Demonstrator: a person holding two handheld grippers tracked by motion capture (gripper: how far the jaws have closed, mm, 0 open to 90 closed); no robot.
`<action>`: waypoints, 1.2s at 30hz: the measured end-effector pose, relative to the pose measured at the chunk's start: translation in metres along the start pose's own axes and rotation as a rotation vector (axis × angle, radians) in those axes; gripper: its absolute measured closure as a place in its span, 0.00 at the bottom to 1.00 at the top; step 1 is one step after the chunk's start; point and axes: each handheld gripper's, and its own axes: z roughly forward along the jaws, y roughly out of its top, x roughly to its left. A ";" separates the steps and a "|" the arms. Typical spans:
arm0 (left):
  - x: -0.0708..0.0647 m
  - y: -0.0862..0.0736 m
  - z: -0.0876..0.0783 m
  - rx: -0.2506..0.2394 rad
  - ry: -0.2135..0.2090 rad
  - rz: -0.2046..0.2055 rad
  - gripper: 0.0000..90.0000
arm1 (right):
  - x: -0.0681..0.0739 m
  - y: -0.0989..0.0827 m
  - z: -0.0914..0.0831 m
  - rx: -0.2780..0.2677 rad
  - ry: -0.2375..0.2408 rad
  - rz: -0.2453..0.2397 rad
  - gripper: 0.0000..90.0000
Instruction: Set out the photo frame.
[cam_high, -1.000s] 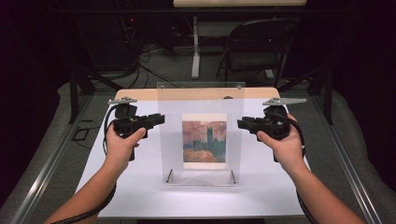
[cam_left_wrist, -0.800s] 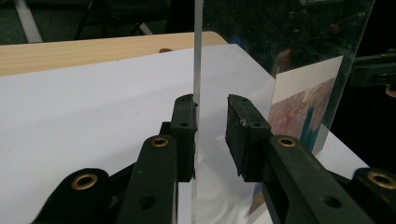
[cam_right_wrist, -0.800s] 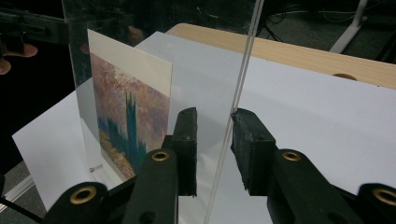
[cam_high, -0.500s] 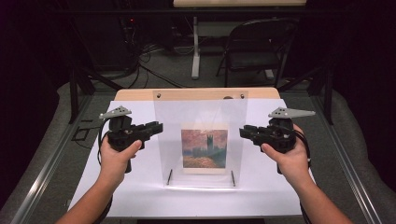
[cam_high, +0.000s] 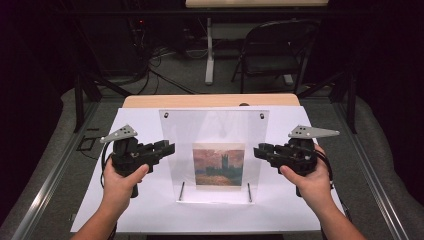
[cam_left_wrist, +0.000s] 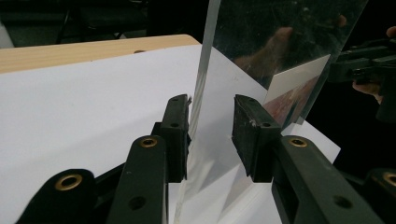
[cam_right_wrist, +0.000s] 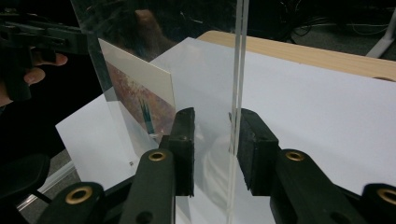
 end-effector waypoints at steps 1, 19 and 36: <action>0.000 -0.002 0.000 -0.001 -0.005 0.003 0.72 | 0.001 -0.001 0.000 -0.002 0.002 0.000 0.76; -0.001 -0.016 0.004 0.026 0.008 0.028 0.66 | 0.002 -0.011 0.000 -0.005 0.014 0.005 0.70; 0.002 -0.019 -0.026 0.002 0.076 0.043 0.61 | -0.003 -0.023 -0.024 -0.043 -0.010 0.005 0.60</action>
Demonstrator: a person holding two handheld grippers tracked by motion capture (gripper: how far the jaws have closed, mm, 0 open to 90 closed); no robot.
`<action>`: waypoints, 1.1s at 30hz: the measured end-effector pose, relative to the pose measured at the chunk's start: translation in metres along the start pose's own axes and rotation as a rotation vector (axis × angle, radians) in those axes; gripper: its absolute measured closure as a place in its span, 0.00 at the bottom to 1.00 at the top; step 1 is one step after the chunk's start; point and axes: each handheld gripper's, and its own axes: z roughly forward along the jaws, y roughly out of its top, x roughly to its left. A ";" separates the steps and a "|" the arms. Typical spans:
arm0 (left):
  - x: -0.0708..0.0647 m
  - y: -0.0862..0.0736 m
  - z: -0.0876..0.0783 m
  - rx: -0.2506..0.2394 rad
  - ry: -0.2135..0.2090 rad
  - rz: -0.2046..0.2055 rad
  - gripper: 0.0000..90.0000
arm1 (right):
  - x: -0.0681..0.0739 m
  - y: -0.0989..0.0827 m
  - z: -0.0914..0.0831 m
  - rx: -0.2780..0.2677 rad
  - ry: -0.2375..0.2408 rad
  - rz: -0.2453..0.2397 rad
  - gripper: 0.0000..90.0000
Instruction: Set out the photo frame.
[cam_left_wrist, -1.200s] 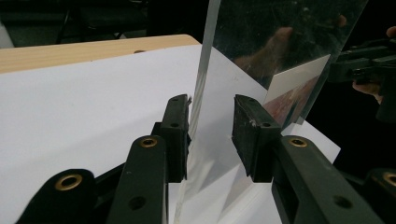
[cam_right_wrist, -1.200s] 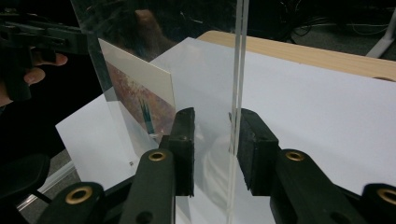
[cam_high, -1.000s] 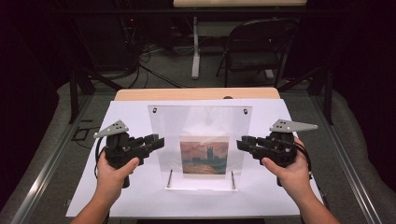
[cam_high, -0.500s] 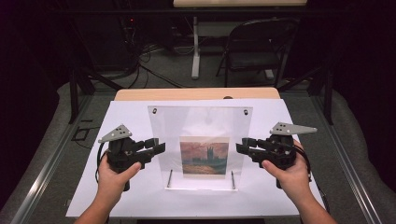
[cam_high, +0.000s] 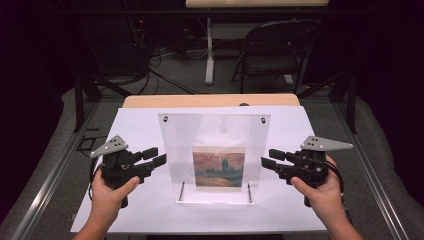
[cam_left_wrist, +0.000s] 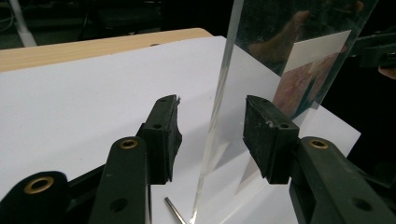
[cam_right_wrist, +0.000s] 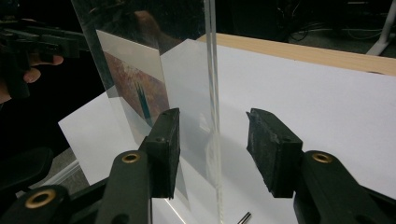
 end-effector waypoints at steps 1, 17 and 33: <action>0.000 -0.001 -0.002 -0.002 0.011 -0.002 0.61 | -0.001 -0.001 -0.002 -0.001 -0.004 0.000 0.60; 0.038 -0.063 -0.001 -0.012 0.146 -0.083 0.62 | -0.017 -0.049 -0.002 -0.032 -0.166 0.033 0.61; 0.047 -0.100 0.009 0.014 0.159 -0.038 0.59 | -0.035 -0.092 0.007 0.019 -0.243 0.023 0.61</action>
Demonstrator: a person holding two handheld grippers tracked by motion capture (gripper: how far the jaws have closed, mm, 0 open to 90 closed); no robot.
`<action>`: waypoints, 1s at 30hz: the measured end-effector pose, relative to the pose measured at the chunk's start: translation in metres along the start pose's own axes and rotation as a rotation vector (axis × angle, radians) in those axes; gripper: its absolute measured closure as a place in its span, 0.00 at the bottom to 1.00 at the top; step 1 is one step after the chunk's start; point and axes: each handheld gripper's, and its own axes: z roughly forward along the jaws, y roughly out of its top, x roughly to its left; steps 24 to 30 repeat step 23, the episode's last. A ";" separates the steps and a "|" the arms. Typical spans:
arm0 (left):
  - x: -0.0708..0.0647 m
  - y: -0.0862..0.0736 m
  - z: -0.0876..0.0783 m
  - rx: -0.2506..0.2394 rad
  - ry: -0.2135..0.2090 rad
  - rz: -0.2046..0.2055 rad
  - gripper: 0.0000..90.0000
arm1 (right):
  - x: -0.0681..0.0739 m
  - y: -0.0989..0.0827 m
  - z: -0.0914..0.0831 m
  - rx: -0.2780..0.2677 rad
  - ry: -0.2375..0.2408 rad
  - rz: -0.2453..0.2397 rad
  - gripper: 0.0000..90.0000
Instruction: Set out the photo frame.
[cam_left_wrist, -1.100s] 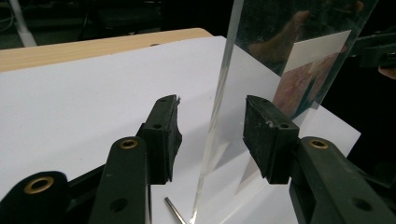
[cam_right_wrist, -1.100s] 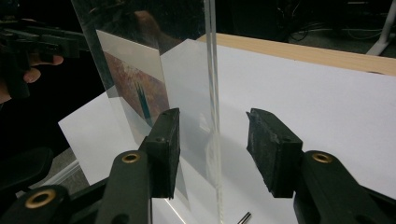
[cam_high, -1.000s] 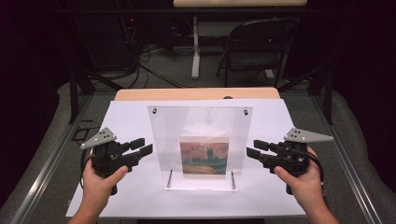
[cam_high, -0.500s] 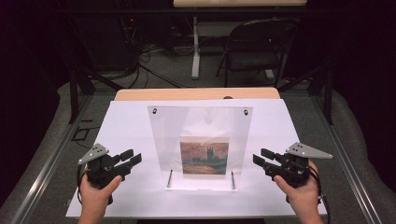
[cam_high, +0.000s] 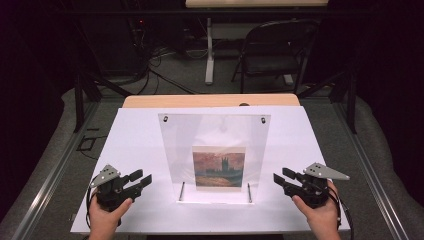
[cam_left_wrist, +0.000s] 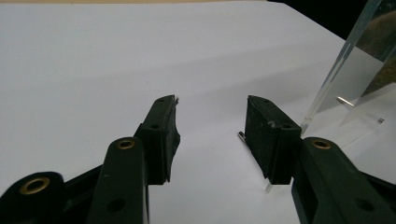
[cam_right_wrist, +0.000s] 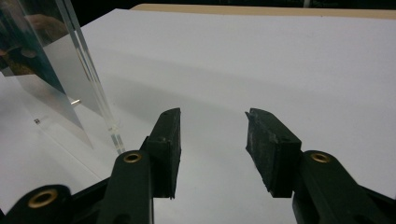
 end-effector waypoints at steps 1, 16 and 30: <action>0.000 -0.002 0.001 0.001 0.001 0.003 0.59 | -0.001 -0.002 0.001 0.003 0.004 0.003 0.60; 0.009 -0.015 0.011 0.013 0.018 -0.028 0.53 | -0.018 -0.024 0.009 0.042 -0.019 0.058 0.58; 0.015 -0.017 0.013 0.013 0.027 -0.054 0.48 | -0.020 -0.026 0.012 0.050 -0.025 0.060 0.53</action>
